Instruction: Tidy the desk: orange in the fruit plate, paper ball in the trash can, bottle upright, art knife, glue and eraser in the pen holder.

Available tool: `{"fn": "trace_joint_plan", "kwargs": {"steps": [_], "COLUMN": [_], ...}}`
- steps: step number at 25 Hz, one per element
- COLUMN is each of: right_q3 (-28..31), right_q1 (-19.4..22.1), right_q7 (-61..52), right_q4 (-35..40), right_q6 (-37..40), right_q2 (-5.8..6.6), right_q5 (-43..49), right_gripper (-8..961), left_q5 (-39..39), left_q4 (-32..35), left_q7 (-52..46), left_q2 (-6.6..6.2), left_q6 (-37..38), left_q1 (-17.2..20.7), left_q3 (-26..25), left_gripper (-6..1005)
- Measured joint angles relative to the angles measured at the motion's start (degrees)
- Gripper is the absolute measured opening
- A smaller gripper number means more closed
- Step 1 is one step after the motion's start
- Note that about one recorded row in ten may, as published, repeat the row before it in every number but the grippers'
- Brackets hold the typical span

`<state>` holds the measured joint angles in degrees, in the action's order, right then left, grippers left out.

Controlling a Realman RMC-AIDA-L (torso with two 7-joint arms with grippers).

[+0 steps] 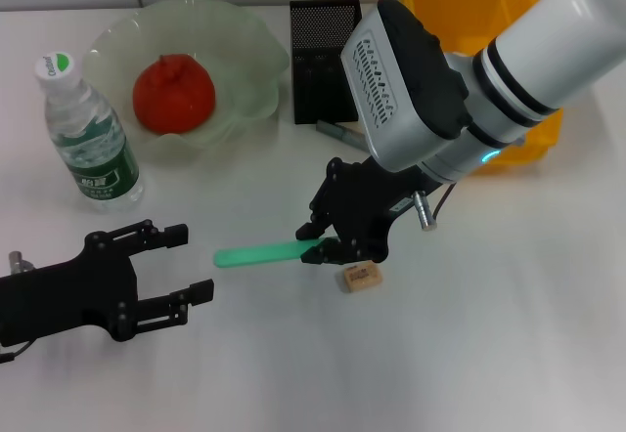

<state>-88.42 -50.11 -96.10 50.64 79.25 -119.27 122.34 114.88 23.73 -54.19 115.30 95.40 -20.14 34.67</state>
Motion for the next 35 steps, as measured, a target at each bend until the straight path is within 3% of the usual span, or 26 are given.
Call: {"fn": "trace_joint_plan", "kwargs": {"steps": [28,35], "right_q3": [1.9,2.2], "right_q1": [0.7,1.5], "right_q7": [0.7,0.7], "right_q4": [3.5,5.0], "right_q6": [5.2,6.1], "right_q2": [-0.01,0.00], "right_q5": [-2.5,-2.5], "right_gripper": [184,184], "left_q5": [0.1,0.1], "left_q4": [0.0,0.1], "left_q7": [2.9,3.8], "left_q2": [1.39,1.69], "left_q6": [2.9,3.3], "left_q1": [-1.0,-1.0], "left_q3": [1.2,1.3], "left_gripper": [772,725]}}
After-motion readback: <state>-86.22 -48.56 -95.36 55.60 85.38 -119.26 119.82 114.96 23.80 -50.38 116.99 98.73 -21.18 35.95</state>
